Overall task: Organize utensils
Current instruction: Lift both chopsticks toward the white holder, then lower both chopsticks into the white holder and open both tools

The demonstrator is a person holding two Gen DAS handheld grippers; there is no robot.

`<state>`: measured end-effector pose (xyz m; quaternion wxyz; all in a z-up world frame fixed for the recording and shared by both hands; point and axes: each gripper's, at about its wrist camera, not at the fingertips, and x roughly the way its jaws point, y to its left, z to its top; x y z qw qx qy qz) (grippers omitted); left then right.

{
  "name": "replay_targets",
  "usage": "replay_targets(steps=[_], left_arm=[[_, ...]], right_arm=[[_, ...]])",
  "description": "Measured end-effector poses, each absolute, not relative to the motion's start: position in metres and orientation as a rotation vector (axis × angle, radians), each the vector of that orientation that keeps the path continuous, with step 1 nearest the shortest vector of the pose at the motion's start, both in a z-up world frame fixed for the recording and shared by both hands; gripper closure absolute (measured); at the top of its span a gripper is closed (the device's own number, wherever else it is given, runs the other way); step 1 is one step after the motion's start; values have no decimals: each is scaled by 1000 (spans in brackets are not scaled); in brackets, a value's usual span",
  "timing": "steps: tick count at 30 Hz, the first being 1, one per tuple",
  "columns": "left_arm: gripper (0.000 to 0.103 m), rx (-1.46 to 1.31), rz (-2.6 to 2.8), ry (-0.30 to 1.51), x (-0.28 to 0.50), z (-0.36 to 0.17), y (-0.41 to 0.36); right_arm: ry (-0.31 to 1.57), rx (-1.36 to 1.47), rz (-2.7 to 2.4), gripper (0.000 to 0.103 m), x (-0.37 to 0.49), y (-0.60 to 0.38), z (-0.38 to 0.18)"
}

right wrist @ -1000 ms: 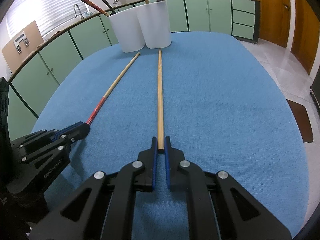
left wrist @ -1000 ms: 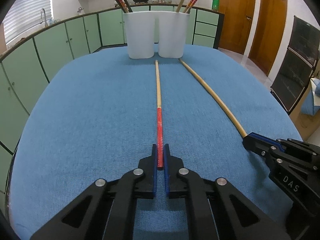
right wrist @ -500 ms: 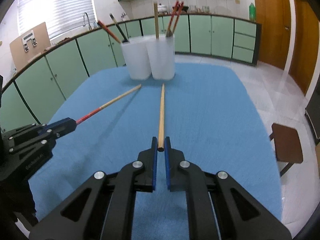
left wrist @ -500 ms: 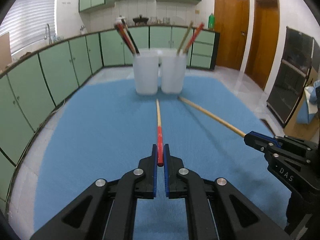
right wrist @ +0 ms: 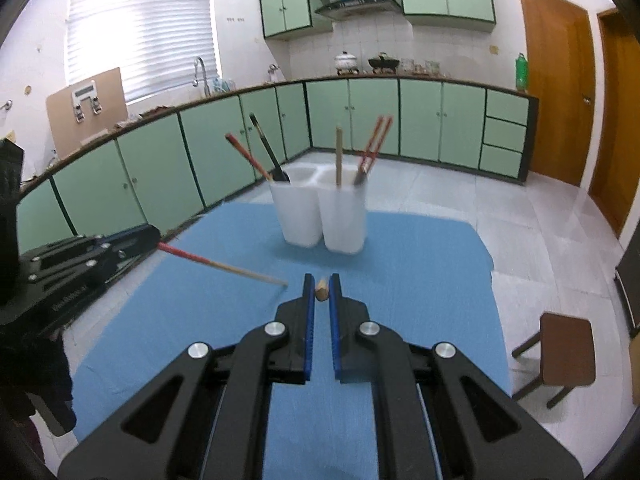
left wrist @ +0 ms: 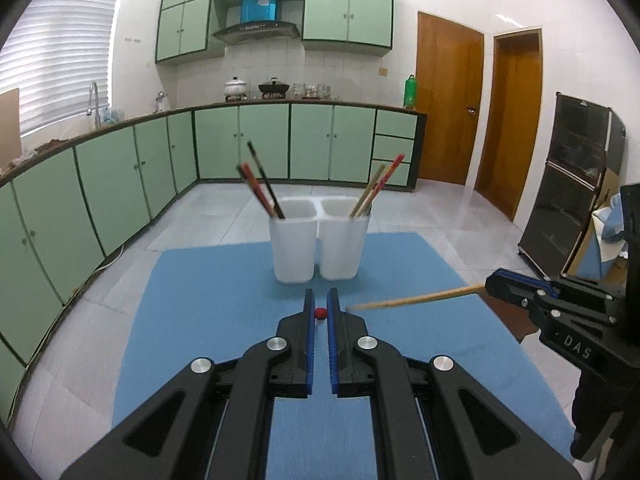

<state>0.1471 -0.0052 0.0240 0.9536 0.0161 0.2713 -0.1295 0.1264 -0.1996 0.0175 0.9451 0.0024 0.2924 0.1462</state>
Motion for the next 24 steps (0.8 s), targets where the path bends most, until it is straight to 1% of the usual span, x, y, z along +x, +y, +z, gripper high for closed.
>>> replay_targets(steps=[16, 24], left_arm=[[97, 49, -340, 502, 188, 60, -18], [97, 71, -340, 386, 224, 111, -20]], right_arm=[[518, -20, 403, 97, 161, -186, 92], [432, -18, 394, 97, 204, -176, 139]])
